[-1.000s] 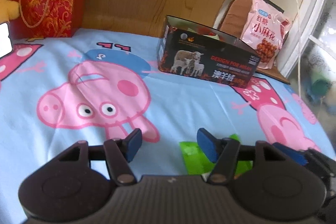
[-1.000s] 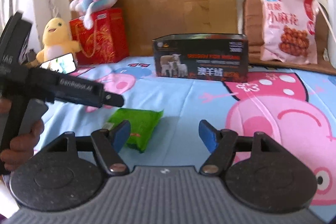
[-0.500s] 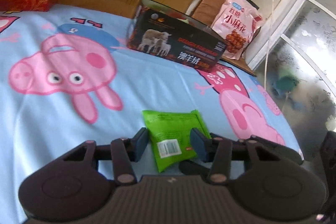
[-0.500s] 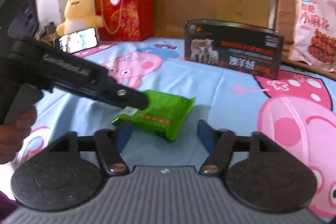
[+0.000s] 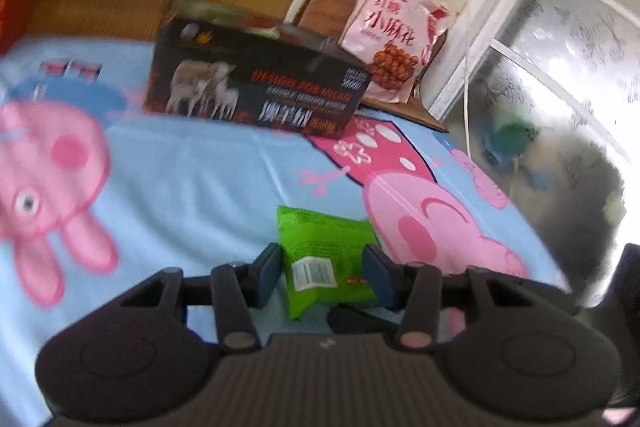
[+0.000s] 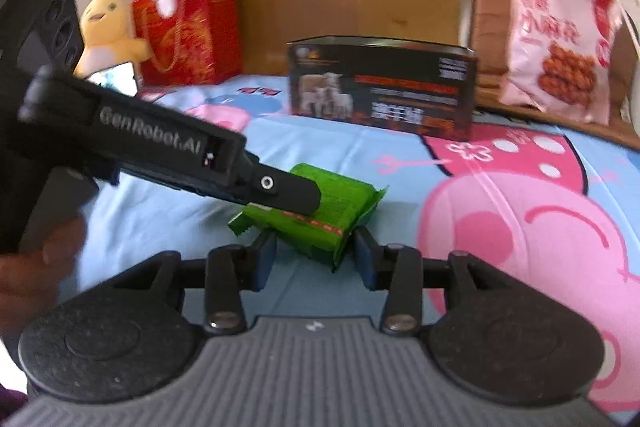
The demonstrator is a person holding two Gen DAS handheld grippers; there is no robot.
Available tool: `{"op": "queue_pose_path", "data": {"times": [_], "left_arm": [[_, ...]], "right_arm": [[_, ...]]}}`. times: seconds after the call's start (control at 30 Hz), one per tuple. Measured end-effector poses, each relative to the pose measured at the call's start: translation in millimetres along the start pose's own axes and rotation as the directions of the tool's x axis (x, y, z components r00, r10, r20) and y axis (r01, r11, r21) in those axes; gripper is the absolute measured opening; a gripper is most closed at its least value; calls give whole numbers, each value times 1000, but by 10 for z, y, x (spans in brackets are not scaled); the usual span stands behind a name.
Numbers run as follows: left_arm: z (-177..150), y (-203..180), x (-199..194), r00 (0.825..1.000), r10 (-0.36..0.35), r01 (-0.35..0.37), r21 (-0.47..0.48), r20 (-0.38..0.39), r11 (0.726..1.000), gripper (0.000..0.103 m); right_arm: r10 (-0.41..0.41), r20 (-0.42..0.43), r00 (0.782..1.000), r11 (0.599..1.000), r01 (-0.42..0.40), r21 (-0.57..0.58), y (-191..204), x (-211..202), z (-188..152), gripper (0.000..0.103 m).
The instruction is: Organize snacks
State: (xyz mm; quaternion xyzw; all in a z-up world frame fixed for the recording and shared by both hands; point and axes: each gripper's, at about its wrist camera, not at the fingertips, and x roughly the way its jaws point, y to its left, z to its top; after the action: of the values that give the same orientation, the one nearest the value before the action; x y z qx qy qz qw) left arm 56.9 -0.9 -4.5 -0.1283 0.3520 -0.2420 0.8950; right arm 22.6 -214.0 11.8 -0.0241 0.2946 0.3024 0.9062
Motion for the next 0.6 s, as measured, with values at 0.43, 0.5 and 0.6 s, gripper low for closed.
{"op": "queue_pose_path", "data": {"times": [0.43, 0.5, 0.6], "left_arm": [[-40, 45, -27, 999, 7, -7, -11, 44, 1000, 49], [-41, 53, -34, 999, 9, -8, -16, 48, 1000, 49], [-54, 46, -53, 998, 12, -11, -17, 56, 1000, 50]], "right_arm": [[66, 14, 998, 997, -67, 51, -65, 9, 18, 62], [59, 21, 998, 997, -60, 50, -61, -2, 14, 62], [52, 27, 998, 997, -53, 53, -79, -8, 10, 66]]}}
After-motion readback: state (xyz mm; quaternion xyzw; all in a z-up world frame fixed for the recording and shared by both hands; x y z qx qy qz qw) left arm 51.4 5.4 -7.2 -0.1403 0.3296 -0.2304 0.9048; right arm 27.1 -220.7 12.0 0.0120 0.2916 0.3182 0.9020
